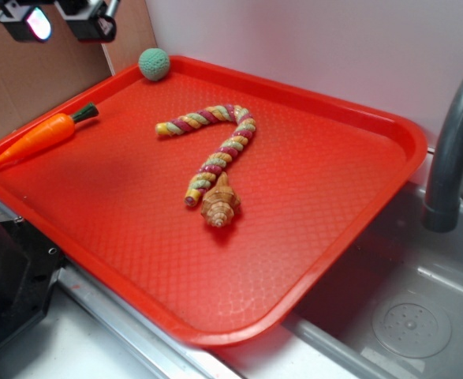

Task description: Grab the green ball.

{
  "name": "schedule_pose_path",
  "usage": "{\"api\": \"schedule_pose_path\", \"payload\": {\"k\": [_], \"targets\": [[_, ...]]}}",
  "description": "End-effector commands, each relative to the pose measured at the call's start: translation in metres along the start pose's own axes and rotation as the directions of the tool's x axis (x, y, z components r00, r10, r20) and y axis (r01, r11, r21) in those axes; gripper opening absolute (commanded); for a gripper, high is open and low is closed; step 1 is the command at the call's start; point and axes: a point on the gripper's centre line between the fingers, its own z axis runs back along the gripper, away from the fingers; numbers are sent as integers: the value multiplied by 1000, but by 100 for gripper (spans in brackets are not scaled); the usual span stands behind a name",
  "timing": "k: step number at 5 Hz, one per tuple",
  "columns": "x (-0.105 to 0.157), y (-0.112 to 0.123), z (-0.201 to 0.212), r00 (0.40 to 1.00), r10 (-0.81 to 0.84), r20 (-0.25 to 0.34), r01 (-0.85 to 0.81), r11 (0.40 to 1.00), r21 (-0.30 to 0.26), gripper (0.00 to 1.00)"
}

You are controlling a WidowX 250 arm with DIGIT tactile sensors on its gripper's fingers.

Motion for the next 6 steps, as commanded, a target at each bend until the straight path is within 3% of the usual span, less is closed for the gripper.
{"api": "schedule_pose_path", "payload": {"k": [1, 3, 4, 5, 6], "targets": [[8, 6, 9, 999, 11, 39, -11, 1000, 2, 100], [8, 6, 9, 999, 11, 39, -11, 1000, 2, 100], [36, 3, -25, 991, 51, 126, -49, 998, -26, 100], [58, -4, -53, 972, 109, 207, -107, 994, -19, 100], [68, 0, -68, 966, 110, 232, -110, 994, -14, 100]]}}
